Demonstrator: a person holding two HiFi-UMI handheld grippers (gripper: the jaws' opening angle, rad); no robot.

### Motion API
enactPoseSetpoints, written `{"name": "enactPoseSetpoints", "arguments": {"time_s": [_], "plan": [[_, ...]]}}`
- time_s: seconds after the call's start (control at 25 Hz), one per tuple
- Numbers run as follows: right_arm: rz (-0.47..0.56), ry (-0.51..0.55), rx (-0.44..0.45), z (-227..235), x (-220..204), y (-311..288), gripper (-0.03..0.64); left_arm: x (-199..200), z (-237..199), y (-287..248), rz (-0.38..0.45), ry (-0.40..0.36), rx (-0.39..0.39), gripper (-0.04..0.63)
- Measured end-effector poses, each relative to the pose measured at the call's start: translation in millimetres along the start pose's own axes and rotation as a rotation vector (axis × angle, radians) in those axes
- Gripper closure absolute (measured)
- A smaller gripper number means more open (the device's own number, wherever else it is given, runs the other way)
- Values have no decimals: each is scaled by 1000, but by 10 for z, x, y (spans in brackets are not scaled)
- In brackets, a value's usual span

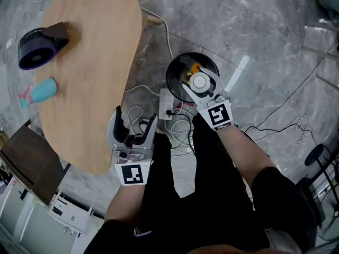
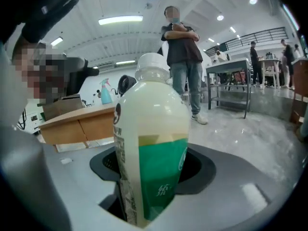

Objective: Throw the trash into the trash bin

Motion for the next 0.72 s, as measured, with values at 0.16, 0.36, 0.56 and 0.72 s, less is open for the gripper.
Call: {"name": "enactPoseSetpoints", "arguments": {"time_s": [0.16, 0.36, 0.56, 0.72], "plan": [[-105, 36, 52, 23, -300, -319, 316, -21, 5, 36, -32, 3, 16, 213], [-253, 195, 155, 49, -583, -732, 316, -99, -81, 55, -44, 28, 66, 213], [-385, 367, 245, 6, -831, -979, 316, -188, -140, 100, -44, 53, 89, 212], [-476, 404, 278, 3, -1014, -1115, 314, -250, -227, 126, -53, 58, 95, 212]]}}
Point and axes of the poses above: the fingertips, and each gripper's own axes: y backward along the fingers, z to its right, x out of its top, the point moved 10 cm from there along y, backward along the fingers, and after that the axes turned 4 degrees about x, right-handed, at the moved point
